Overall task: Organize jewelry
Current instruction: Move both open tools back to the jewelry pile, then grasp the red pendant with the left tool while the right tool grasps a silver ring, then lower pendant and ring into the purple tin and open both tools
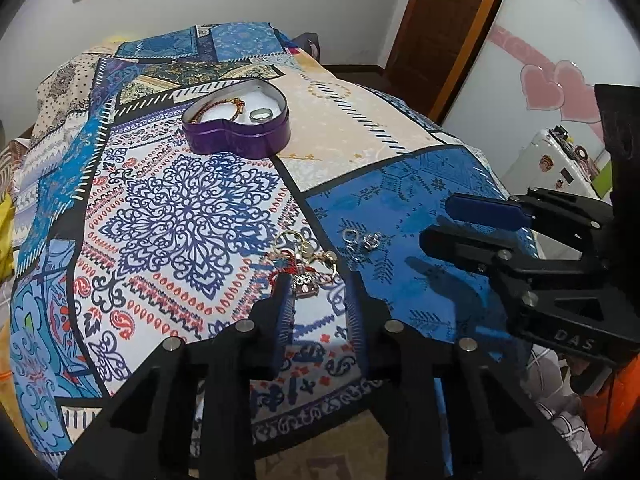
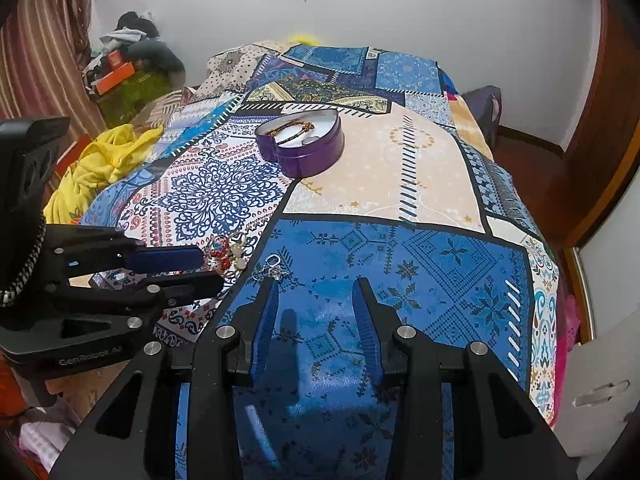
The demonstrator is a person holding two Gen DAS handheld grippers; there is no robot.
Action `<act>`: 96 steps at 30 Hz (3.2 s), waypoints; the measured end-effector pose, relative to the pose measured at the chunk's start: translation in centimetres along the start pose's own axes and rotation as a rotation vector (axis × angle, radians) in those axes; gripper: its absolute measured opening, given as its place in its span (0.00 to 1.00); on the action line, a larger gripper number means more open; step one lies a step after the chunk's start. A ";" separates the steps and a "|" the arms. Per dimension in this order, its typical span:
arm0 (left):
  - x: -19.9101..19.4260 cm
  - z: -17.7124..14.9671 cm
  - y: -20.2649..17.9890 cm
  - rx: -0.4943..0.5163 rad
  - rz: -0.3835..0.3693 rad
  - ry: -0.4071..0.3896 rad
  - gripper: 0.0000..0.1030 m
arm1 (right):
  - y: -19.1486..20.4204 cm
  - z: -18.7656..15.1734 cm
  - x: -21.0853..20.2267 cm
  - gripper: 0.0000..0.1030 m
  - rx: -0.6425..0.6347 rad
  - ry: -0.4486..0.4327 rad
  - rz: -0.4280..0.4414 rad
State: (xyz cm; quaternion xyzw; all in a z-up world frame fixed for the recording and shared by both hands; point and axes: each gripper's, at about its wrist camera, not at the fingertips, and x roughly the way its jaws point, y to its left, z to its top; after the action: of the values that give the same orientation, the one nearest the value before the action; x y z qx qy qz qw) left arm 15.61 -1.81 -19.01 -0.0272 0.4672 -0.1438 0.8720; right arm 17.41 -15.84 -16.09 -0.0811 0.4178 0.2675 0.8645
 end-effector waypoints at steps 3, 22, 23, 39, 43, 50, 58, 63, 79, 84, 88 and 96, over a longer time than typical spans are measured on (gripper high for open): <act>0.3 0.2 0.3 -0.013 0.001 -0.002 0.26 | 0.2 0.1 0.2 0.34 -0.004 -0.003 0.013; 0.3 -0.1 1.2 -0.009 0.005 -0.024 0.13 | 1.9 0.5 2.9 0.23 -0.082 0.026 0.047; 0.3 -0.1 1.3 -0.012 0.005 -0.026 0.13 | 2.0 0.5 3.0 0.20 -0.085 0.028 0.043; -2.0 0.4 2.0 -0.038 0.018 -0.083 0.13 | 2.0 0.9 2.1 0.12 -0.091 -0.018 0.038; -3.1 0.9 2.2 -0.037 0.028 -0.112 0.13 | 2.0 1.4 1.2 0.12 -0.085 -0.048 0.027; -5.0 2.3 2.5 -0.032 0.048 -0.171 0.13 | 1.7 2.8 -0.4 0.12 -0.078 -0.109 0.007; -6.1 4.3 3.3 -0.028 0.070 -0.234 0.13 | 1.4 4.5 -1.6 0.12 -0.054 -0.170 0.001; -6.2 5.3 4.0 -0.035 0.066 -0.253 0.13 | 1.1 6.0 -1.7 0.12 -0.044 -0.203 -0.001; -2.4 8.5 6.7 -0.069 0.023 -0.206 0.13 | 0.6 9.6 0.8 0.12 -0.048 -0.224 0.006; -0.7 9.6 6.9 -0.059 0.015 -0.188 0.13 | 0.2 10.8 2.5 0.12 -0.048 -0.197 0.024; 0.5 10.4 7.3 -0.052 0.017 -0.175 0.13 | -0.1 11.4 3.7 0.12 -0.051 -0.172 0.036; 2.8 11.6 8.6 -0.079 0.000 -0.138 0.13 | -0.6 12.5 6.3 0.12 -0.046 -0.106 0.066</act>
State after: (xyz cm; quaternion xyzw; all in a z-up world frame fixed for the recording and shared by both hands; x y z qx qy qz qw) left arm 28.59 4.60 -16.32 -0.0713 0.4113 -0.1233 0.9003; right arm 29.40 -9.33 -13.02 -0.0731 0.3677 0.3092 0.8740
